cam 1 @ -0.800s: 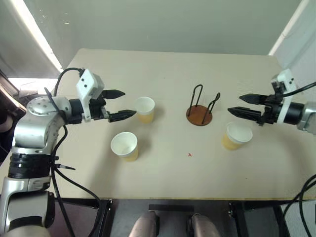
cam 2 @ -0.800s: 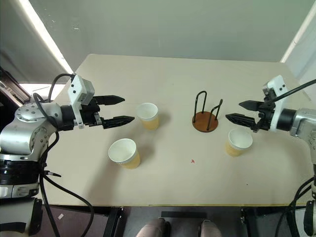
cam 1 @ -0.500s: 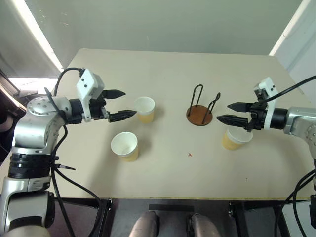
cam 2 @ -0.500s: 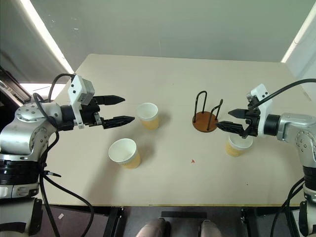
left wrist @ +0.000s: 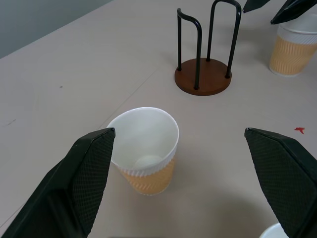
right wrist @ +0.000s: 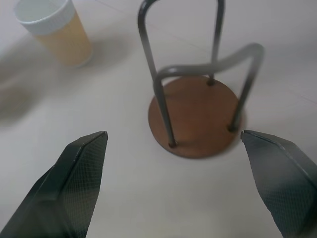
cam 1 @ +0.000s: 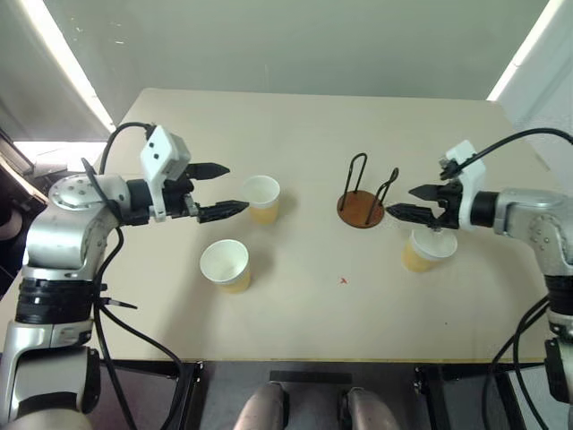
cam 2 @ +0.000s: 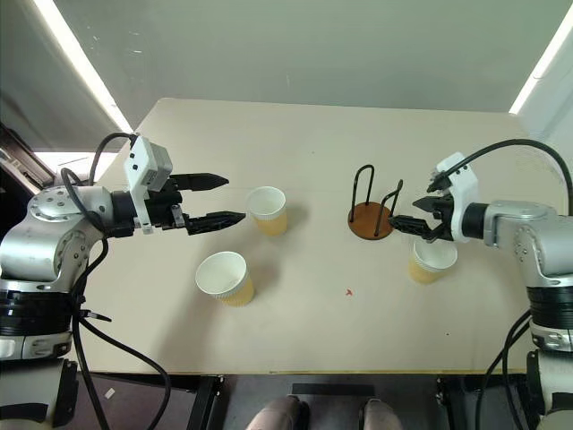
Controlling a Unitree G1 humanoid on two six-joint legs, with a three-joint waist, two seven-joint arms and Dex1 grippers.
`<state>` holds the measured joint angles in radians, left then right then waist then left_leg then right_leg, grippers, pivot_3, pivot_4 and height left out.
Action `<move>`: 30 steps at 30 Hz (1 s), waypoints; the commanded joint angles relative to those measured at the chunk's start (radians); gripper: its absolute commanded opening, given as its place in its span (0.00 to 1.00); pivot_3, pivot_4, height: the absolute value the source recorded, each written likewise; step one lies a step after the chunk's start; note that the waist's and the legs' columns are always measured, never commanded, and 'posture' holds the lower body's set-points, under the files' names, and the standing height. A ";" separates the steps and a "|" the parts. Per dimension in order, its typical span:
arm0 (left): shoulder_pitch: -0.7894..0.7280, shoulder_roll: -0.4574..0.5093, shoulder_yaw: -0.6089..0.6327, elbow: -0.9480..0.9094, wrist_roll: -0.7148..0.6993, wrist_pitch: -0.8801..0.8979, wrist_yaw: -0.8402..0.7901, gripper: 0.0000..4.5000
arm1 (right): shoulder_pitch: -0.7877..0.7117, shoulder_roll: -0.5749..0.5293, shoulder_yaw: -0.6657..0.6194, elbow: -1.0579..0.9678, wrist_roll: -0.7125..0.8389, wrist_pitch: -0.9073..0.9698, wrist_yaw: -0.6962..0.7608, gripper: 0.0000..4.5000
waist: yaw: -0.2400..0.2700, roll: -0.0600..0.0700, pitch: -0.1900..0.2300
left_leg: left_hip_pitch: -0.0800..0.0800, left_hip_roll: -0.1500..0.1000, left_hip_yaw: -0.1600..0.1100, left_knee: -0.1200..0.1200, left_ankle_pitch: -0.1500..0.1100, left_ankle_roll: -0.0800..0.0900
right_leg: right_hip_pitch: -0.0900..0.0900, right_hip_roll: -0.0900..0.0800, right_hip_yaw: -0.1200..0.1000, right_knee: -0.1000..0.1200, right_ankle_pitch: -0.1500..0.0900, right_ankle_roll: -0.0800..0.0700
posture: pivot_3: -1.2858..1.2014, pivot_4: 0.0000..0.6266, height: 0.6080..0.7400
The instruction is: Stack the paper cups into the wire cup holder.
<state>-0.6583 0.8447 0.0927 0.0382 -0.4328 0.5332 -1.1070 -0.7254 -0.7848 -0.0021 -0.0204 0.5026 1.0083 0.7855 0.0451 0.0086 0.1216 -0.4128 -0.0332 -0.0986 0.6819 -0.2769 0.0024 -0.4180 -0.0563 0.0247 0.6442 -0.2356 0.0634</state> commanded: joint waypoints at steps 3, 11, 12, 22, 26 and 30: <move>-0.014 0.004 0.010 -0.043 -0.014 0.006 0.003 1.00 | -0.048 0.050 0.035 0.014 -0.038 -0.029 -0.011 0.99 | 0.001 0.000 0.000 | 0.000 0.000 0.000 0.000 0.000 0.000 | 0.000 0.000 0.000 0.000 0.000 0.000 | 0.52 0.24 1.00; -0.006 0.007 0.017 -0.041 -0.010 0.004 0.007 1.00 | -0.107 0.147 0.068 0.109 -0.109 -0.084 -0.050 0.99 | 0.001 0.000 0.000 | 0.000 0.000 0.000 0.000 0.000 0.000 | -0.001 0.000 0.000 0.000 0.000 0.000 | 0.52 0.24 1.00; -0.005 0.007 0.018 -0.041 -0.009 0.004 0.008 1.00 | -0.109 0.155 0.068 0.115 -0.117 -0.090 -0.055 0.99 | 0.001 0.000 0.000 | 0.000 0.000 0.000 0.000 0.000 0.000 | -0.001 0.000 0.000 0.000 0.000 0.000 | 0.52 0.24 1.00; 0.005 0.007 0.012 -0.049 -0.009 0.007 0.006 1.00 | -0.105 0.168 0.046 0.109 -0.144 -0.104 -0.065 0.79 | 0.001 0.000 0.000 | -0.001 0.000 0.000 0.000 0.000 0.000 | -0.001 0.000 0.000 0.000 0.000 0.000 | 0.52 0.24 1.00; 0.012 0.005 0.005 -0.061 -0.010 0.011 0.001 1.00 | -0.110 0.155 0.030 0.110 -0.139 -0.096 -0.058 0.47 | 0.001 0.000 0.000 | -0.001 0.000 0.000 0.000 0.000 0.000 | -0.001 0.000 0.000 0.000 0.000 0.000 | 0.52 0.24 1.00; 0.006 -0.002 -0.001 -0.060 -0.008 0.012 0.002 1.00 | -0.114 0.150 0.031 0.114 -0.142 -0.103 -0.048 0.14 | 0.000 0.000 0.000 | -0.001 0.000 0.000 0.000 0.000 0.000 | -0.001 0.000 0.000 0.000 0.000 0.000 | 0.52 0.24 1.00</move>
<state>-0.6434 0.8418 0.0911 0.0061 -0.4334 0.5467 -1.1062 -0.8119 -0.6163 0.0581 0.1163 0.3601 0.9216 0.7272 0.0454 0.0086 0.1216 -0.4135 -0.0331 -0.0985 0.6820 -0.2769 0.0023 -0.4189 -0.0562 0.0246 0.6444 -0.2357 0.0632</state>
